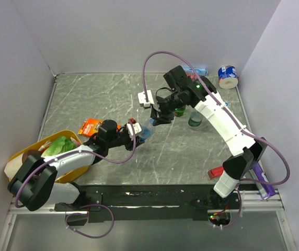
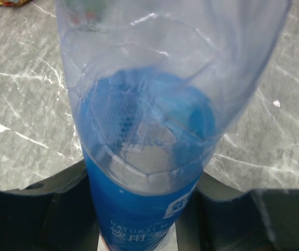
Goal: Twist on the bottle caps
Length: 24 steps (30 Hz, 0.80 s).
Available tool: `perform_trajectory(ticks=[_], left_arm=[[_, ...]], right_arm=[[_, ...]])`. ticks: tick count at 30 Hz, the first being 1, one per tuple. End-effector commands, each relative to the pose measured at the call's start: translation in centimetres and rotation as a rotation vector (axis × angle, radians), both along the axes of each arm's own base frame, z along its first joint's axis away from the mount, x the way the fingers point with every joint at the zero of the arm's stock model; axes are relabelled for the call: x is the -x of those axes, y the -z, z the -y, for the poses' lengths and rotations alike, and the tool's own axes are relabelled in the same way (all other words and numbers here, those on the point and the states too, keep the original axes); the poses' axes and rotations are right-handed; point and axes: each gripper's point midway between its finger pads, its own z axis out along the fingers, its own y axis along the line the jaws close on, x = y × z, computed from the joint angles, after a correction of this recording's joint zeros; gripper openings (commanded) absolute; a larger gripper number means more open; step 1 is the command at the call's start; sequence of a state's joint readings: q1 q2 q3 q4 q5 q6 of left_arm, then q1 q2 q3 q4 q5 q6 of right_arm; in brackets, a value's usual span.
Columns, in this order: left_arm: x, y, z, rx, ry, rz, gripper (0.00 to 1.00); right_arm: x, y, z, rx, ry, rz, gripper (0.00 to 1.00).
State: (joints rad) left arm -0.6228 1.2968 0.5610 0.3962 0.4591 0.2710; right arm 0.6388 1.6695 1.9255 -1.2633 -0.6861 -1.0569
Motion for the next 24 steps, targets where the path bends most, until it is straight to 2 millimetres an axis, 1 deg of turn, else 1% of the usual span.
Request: perform_trajectory(ticks=[1, 6, 7, 8, 10, 11, 14, 19, 21, 22, 23, 24], left_arm=[[-2.8, -8.3, 0.6, 0.241, -0.111, 0.147, 0.01], [-2.0, -7.7, -0.3, 0.24, -0.131, 0.14, 0.01], [-1.9, -7.6, -0.4, 0.239, -0.134, 0.136, 0.02], [-1.7, -7.5, -0.6, 0.231, -0.133, 0.132, 0.24], [-1.4, -7.1, -0.6, 0.222, -0.127, 0.12, 0.51], [-1.4, -7.1, -0.8, 0.22, -0.134, 0.117, 0.74], [-1.2, -6.3, -1.1, 0.199, -0.14, 0.1, 0.97], [-0.3, -3.9, -0.8, 0.119, -0.086, 0.048, 0.96], [0.1, -2.3, -0.6, 0.072, -0.046, 0.017, 0.96], [0.5, -1.2, -0.6, 0.027, -0.021, -0.012, 0.96], [0.5, 0.2, -0.7, -0.006, -0.024, -0.045, 0.96], [0.2, 0.5, -0.8, -0.013, -0.042, -0.06, 0.96]], right_arm=[[1.9, 1.4, 0.8, 0.066, 0.091, -0.197, 0.0], [1.7, 0.5, 1.4, 0.064, 0.079, -0.151, 0.0], [1.5, 0.4, 1.6, 0.066, 0.082, -0.143, 0.0], [1.5, 0.1, 1.6, 0.065, 0.078, -0.131, 0.0], [1.4, 0.1, 1.8, 0.071, 0.077, -0.123, 0.0], [1.3, 0.0, 1.8, 0.072, 0.075, -0.116, 0.0], [1.2, -0.1, 2.2, 0.089, 0.075, -0.102, 0.0], [0.5, -0.6, 2.6, 0.105, 0.079, -0.045, 0.0], [0.0, -0.6, 2.8, 0.12, 0.09, -0.033, 0.0], [-0.4, -0.9, 2.9, 0.123, 0.101, -0.015, 0.0], [-0.8, -0.8, 3.1, 0.129, 0.106, -0.01, 0.0], [-1.2, -0.9, 3.3, 0.136, 0.116, -0.003, 0.0]])
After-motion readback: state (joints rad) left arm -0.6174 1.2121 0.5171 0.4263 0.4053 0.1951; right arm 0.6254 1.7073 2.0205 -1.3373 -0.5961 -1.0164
